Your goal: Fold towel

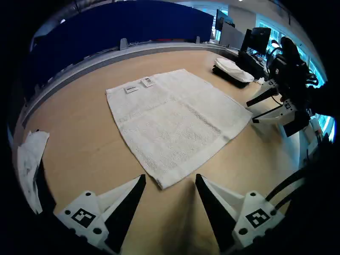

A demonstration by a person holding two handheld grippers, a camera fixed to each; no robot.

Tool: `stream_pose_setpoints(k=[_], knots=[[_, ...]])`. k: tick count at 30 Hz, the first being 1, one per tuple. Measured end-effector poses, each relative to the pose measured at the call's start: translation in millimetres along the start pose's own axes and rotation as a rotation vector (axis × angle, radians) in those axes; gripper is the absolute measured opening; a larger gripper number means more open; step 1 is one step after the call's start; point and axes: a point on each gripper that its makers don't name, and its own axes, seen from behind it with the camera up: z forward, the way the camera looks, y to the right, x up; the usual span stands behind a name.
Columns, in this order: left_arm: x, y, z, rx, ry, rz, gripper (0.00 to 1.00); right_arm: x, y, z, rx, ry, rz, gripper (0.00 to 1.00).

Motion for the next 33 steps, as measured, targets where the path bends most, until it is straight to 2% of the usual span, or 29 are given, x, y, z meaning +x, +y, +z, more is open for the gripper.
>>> stream_pose_setpoints(k=[13, 16, 21, 25, 27, 31, 33], knots=[[-0.3, -7.6, 1.1, 0.048, -0.033, 0.015, 0.64, -2.1, -4.6, 2.2, 0.004, -0.013, 0.003, 0.48], [-0.7, -8.4, 0.7, 0.055, -0.044, 0.015, 0.55, -2.5, -3.8, 1.8, 0.002, -0.016, 0.007, 0.4], [-2.0, -8.8, -0.6, 0.06, -0.057, 0.006, 0.51, -2.7, -3.6, 1.4, -0.003, -0.022, 0.01, 0.35], [-2.7, -9.4, -1.0, 0.067, -0.065, 0.004, 0.35, -2.2, -4.4, 1.8, -0.006, -0.025, 0.012, 0.3], [-3.1, -10.0, -1.1, 0.071, -0.066, 0.004, 0.32, -2.0, -4.7, 2.0, -0.007, -0.027, 0.013, 0.28], [-3.5, -11.0, -1.8, 0.079, -0.066, 0.0, 0.21, -1.5, -4.6, 2.3, -0.008, -0.031, 0.019, 0.26], [-3.8, -10.2, -2.5, 0.077, -0.066, -0.002, 0.2, -0.6, -4.3, 2.2, -0.007, -0.032, 0.023, 0.24]])
